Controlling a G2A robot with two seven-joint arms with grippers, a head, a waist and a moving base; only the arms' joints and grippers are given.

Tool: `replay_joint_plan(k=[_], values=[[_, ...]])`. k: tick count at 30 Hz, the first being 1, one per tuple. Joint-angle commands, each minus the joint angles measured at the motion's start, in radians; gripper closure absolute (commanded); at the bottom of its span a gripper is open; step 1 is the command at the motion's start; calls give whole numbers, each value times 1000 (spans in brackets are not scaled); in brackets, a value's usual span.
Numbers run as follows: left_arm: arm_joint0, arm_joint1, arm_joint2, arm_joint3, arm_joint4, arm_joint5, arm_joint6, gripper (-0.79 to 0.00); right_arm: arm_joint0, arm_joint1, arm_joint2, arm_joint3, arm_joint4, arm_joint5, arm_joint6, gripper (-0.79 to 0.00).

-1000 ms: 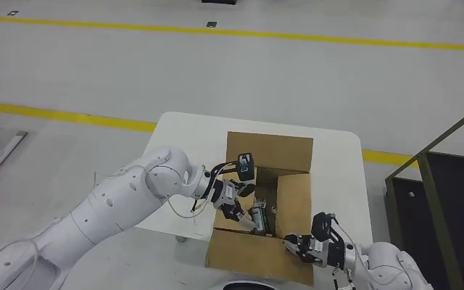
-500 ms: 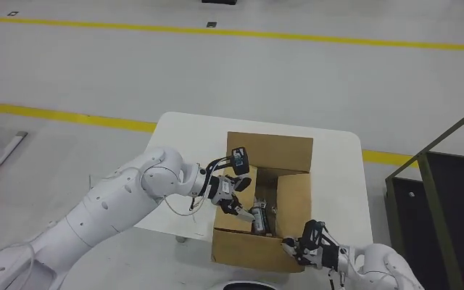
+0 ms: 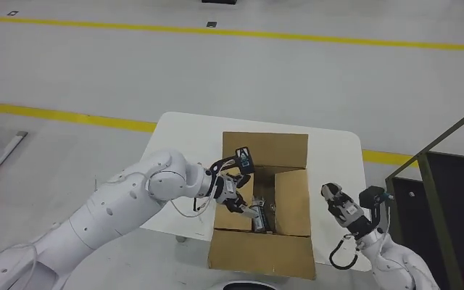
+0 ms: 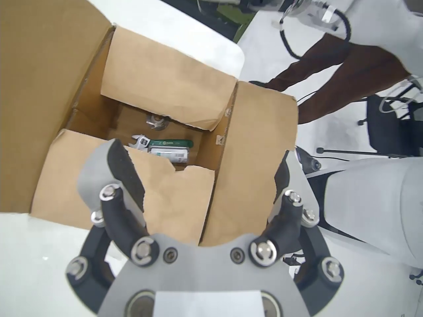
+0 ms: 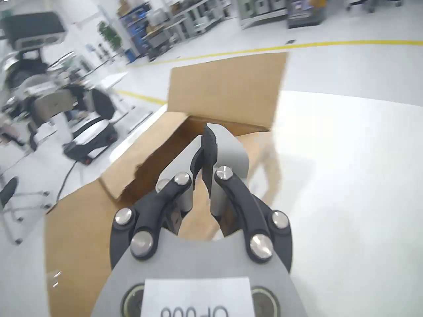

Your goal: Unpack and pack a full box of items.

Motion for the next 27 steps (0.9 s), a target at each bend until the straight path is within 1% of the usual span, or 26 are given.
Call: replay_joint_plan(k=[1, 4, 6, 7, 8, 11, 13, 16, 20, 25, 27], values=[[-4, -14, 10, -4, 22, 68, -17, -785, -1, -5, -15, 10, -65, 117, -46, 0], [-8, -42, 20, 13, 47, 174, -6, -785, 0, -15, -42, 41, -58, 232, -98, 0], [-8, -61, 27, 26, 73, 248, 17, -785, 3, -19, -55, 55, -80, 292, -120, 0], [-6, -70, 33, 32, 84, 271, 20, -785, 4, -22, -62, 60, -71, 313, -132, 0], [-6, -78, 36, 36, 91, 282, 23, -785, 6, -24, -66, 64, -71, 332, -140, 0], [-6, -78, 36, 36, 91, 282, 23, -785, 8, -29, -80, 76, -89, 384, -153, 0], [-6, -78, 36, 36, 91, 282, 23, -785, 10, -32, -95, 85, -71, 382, -142, 0], [-6, -78, 36, 36, 91, 282, 23, -785, 9, -32, -119, 104, -108, 356, -130, 0], [-6, -78, 36, 36, 91, 282, 23, -785, 2, -35, -161, 127, -120, 315, -122, 0], [-6, -78, 36, 36, 91, 282, 23, -785, -1, -41, -219, 140, -140, 290, -110, 0], [8, -78, 37, 41, 107, 297, 26, -785, 6, -43, -242, 143, -148, 285, -103, 0]])
